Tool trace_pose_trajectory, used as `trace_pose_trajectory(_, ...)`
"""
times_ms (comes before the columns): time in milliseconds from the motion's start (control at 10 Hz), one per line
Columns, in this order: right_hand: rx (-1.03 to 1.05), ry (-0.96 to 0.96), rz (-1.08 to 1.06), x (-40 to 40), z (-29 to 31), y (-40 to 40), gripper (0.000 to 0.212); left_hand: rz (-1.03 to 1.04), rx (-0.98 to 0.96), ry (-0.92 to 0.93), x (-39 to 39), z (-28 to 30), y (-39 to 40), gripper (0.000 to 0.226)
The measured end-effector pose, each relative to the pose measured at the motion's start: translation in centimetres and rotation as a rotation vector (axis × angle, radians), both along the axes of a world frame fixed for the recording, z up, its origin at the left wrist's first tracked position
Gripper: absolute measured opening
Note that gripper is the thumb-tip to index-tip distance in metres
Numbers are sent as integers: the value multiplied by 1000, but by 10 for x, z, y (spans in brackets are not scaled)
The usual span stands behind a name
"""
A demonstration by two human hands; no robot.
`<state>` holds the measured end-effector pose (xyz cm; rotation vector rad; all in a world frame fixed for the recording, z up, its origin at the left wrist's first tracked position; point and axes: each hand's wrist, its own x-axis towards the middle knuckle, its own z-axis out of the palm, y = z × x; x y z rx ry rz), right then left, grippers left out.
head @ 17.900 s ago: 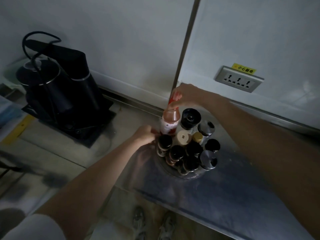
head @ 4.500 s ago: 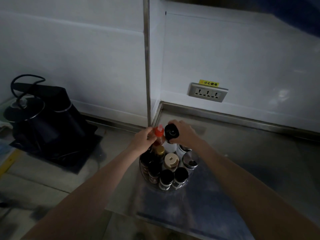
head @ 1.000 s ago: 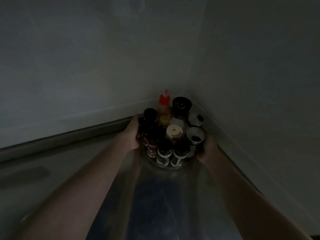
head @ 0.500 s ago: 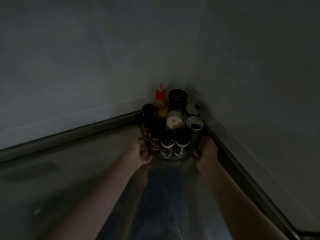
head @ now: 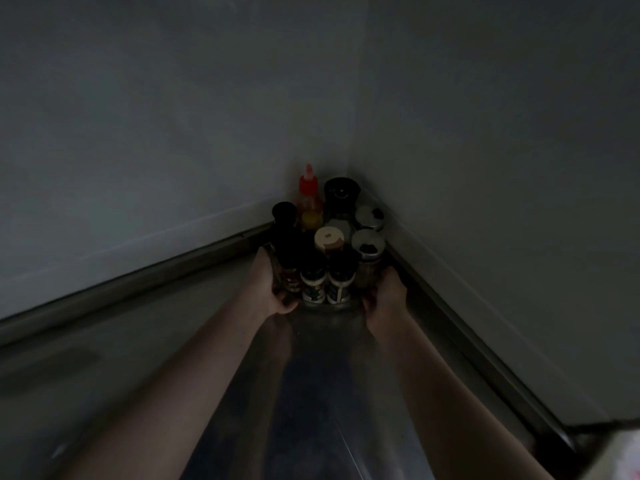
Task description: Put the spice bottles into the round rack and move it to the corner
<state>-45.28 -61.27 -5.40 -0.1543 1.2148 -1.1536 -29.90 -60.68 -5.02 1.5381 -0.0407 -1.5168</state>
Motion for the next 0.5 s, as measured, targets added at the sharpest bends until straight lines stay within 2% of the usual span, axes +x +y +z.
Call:
trace_pose_trajectory(100, -4, -24, -4, 2, 0, 6, 29, 4, 25, -13, 3, 3, -4, 44)
trace_pose_trajectory(200, 5, -8, 20, -2, -1, 6, 37, 6, 19, -15, 3, 1, -2, 52)
trace_pose_trajectory(300, 18, 13, 57, -4, 3, 12, 41, 24, -19, 10, 2, 1, 10, 49)
trace_pose_trajectory(500, 37, -33, 57, -17, 19, 36, 47, 136, -142, 40, -1, 21, 44, 28)
